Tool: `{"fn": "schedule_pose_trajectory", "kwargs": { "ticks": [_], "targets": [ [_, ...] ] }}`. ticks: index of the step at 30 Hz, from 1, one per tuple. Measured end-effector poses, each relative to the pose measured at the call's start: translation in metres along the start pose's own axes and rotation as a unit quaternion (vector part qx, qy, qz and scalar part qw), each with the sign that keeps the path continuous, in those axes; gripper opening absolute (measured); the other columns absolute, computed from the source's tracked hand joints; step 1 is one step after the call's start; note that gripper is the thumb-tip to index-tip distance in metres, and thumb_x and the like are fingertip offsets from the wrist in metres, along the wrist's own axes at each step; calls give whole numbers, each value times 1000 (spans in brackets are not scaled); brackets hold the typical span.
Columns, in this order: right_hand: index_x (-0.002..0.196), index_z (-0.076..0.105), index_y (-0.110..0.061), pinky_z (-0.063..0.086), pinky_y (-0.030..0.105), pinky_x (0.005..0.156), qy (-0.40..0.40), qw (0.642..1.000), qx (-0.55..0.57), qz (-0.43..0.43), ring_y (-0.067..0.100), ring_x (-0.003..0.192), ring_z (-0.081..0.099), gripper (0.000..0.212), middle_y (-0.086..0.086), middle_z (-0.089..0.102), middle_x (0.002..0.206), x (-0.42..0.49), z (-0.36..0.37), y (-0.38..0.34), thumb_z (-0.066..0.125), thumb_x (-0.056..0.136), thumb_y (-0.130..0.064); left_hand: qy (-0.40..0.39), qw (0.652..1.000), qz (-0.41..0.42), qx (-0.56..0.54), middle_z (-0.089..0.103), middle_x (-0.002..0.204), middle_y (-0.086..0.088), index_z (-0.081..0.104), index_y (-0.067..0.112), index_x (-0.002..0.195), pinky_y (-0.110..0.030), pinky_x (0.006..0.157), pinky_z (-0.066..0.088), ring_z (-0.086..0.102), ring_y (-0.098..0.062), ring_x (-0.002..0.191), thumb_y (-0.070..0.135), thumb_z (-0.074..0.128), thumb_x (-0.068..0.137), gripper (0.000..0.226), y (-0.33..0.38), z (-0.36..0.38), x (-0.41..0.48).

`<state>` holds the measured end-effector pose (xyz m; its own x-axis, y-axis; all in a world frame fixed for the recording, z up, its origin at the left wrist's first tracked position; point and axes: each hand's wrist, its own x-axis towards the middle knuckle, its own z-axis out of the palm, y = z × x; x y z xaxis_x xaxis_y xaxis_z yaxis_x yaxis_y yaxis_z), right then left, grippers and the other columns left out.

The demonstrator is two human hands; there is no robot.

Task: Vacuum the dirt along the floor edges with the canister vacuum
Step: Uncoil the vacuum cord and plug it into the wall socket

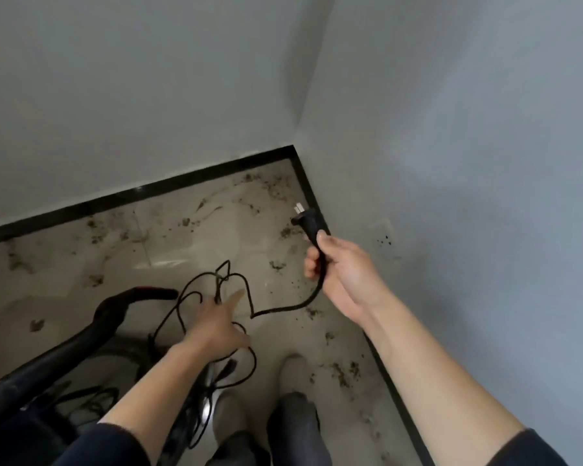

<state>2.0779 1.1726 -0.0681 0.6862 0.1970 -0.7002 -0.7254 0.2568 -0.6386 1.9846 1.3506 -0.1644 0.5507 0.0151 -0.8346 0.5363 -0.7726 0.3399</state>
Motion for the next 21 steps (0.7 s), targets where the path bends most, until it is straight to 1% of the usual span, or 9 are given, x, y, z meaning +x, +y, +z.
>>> {"fn": "schedule_pose_trajectory", "kwargs": {
  "ticks": [2,5,7,9,10,12,15,19,21],
  "targets": [
    [95,54,-4,38,22,51,0,999,49,17,10,51,44,18,-1,47,59,18,-13,17,41,102,-14,-21,998,54,10,22,139,-10,29,43,149,-34,110,31,21,-30,137,43,75,79,84,22,28,30],
    [94,53,-6,40,22,50,29,993,110,27,10,51,44,19,-1,47,61,47,-41,29,39,103,-15,-6,996,91,20,35,114,-3,66,29,118,-32,104,37,36,-26,121,50,60,91,35,41,65,76],
    [96,51,-7,39,22,46,91,984,148,27,10,48,42,17,-1,44,61,67,-69,32,40,103,-18,-15,995,89,33,49,91,-3,69,18,91,-27,78,46,55,-27,97,47,49,99,36,39,80,104],
    [99,52,-7,34,22,43,154,980,122,31,9,46,34,20,-2,37,59,84,-98,38,44,102,-25,-12,998,69,-1,51,66,2,63,14,78,-19,49,35,56,-19,64,42,47,101,40,31,86,129],
    [100,54,-7,33,23,44,182,979,80,36,9,46,31,24,-2,33,58,91,-112,43,45,102,-30,-4,998,59,-3,50,62,3,64,13,80,-18,43,29,51,-14,57,40,46,102,39,28,85,139],
    [102,56,-7,35,24,47,225,973,1,49,11,47,33,29,-1,32,59,107,-133,55,44,102,-33,8,999,47,19,49,61,3,60,13,78,-19,43,28,46,-10,52,39,44,102,40,27,78,154],
    [99,60,-12,44,26,57,266,961,-58,48,13,56,49,31,1,51,66,129,-152,63,41,102,-36,13,998,55,7,42,53,1,45,15,62,-22,43,25,41,-11,47,40,48,101,46,32,66,171],
    [76,62,-13,39,26,76,305,929,-208,-1,1,74,50,42,-9,60,87,151,-172,60,37,104,-31,25,995,58,-81,42,49,3,51,14,63,-25,46,27,41,-12,46,44,58,94,44,50,53,186],
    [72,60,-20,37,28,85,308,922,-233,-28,6,89,54,42,-3,65,100,155,-177,59,36,105,-30,34,993,60,-100,45,50,2,54,18,64,-29,50,29,45,-16,49,45,59,93,40,60,49,194]
  ]
}}
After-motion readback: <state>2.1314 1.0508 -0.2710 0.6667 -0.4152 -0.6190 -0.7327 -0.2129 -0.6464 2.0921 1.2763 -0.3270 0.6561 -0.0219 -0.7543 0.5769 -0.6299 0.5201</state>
